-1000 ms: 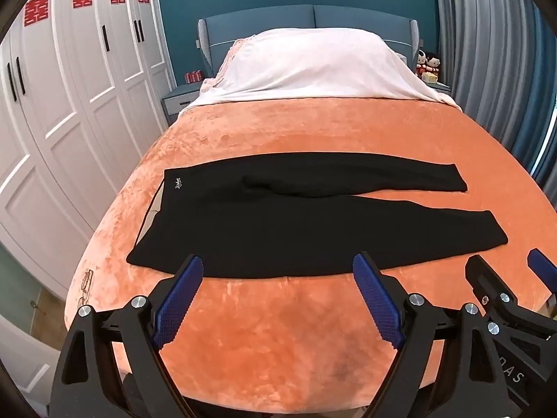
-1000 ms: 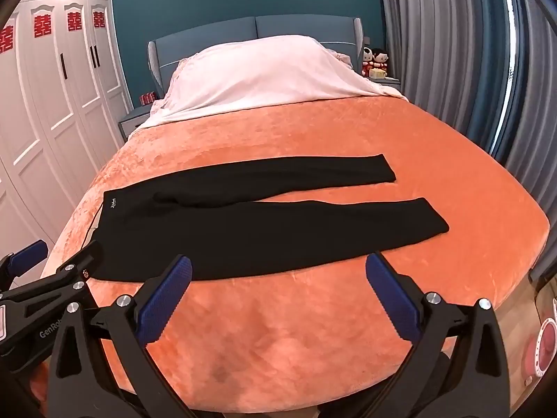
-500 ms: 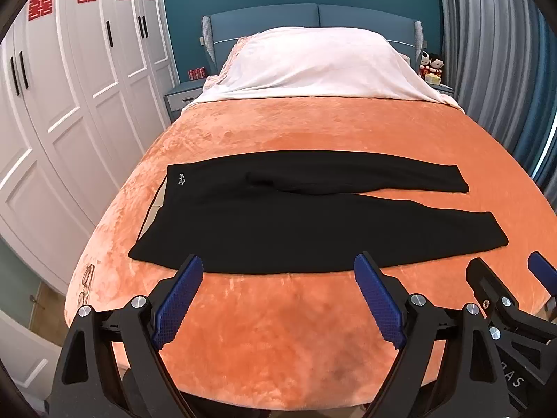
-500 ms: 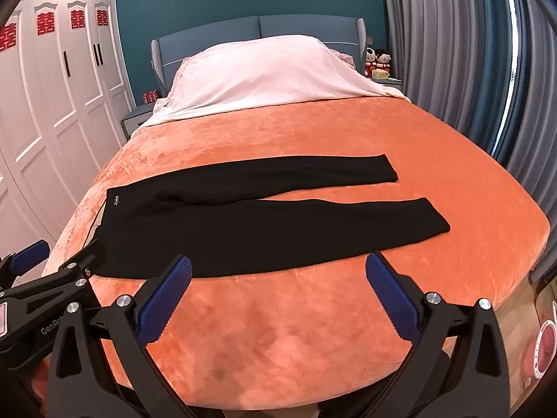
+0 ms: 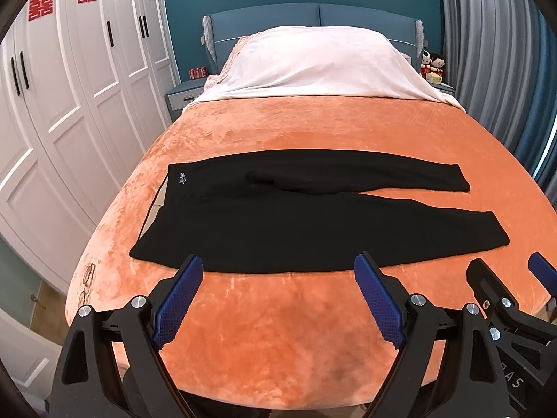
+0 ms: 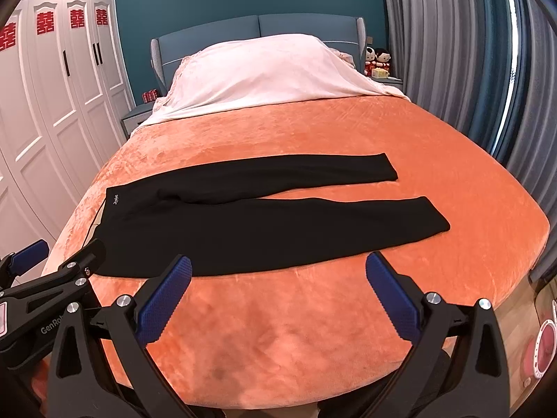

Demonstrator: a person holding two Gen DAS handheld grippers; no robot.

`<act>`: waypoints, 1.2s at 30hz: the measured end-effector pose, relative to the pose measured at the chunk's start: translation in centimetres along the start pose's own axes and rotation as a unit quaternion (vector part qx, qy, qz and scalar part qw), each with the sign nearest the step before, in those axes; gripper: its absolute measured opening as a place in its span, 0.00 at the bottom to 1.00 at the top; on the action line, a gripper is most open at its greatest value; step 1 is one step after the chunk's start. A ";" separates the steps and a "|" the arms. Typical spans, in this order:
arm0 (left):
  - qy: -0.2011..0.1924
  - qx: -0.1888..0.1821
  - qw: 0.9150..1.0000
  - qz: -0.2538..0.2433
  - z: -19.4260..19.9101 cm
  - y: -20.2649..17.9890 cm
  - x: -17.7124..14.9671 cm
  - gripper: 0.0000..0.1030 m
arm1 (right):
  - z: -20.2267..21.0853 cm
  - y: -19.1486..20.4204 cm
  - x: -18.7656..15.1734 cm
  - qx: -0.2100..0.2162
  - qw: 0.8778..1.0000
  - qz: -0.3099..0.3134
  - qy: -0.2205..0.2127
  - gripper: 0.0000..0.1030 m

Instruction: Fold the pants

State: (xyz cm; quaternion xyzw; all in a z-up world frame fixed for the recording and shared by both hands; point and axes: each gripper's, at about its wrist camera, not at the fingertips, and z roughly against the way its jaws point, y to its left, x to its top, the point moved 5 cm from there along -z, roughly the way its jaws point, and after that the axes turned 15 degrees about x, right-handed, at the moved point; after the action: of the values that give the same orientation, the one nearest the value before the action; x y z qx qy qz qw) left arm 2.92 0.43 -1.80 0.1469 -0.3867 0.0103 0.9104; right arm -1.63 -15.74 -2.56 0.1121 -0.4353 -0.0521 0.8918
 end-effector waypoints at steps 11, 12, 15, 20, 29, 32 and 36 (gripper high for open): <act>0.000 0.000 1.000 0.000 0.0 0.0 -0.1 0.84 | -0.1 -0.1 0.0 -0.001 1.000 0.001 0.000 0.95; 0.000 0.000 1.000 0.000 0.0 0.0 -0.1 0.84 | 0.0 -0.1 0.0 -0.001 1.000 0.001 0.000 0.95; 0.001 0.000 1.000 0.000 0.0 0.0 -0.1 0.84 | 0.0 -0.1 0.0 -0.001 1.000 0.001 0.000 0.95; 0.001 0.000 1.000 0.000 0.0 0.0 -0.1 0.84 | -0.3 -0.2 -0.2 0.000 1.000 0.000 0.001 0.95; 0.001 0.000 1.000 0.000 -0.1 0.1 -0.2 0.84 | -0.7 -0.3 -0.7 0.001 1.000 -0.004 0.004 0.95; 0.001 0.000 1.000 0.000 0.0 0.0 -0.2 0.84 | -0.8 -0.4 -0.8 0.000 1.000 -0.005 0.006 0.95; 0.002 0.000 1.000 -0.001 -0.1 0.2 -0.4 0.84 | -1.2 -0.6 -1.1 0.000 1.000 -0.007 0.009 0.95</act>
State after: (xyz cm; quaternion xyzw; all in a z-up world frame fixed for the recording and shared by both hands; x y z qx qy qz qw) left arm 2.70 0.68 -2.05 0.1473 -0.3848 0.0098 0.9111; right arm -1.36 -15.96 -4.28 0.1159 -0.4263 -0.0577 0.8953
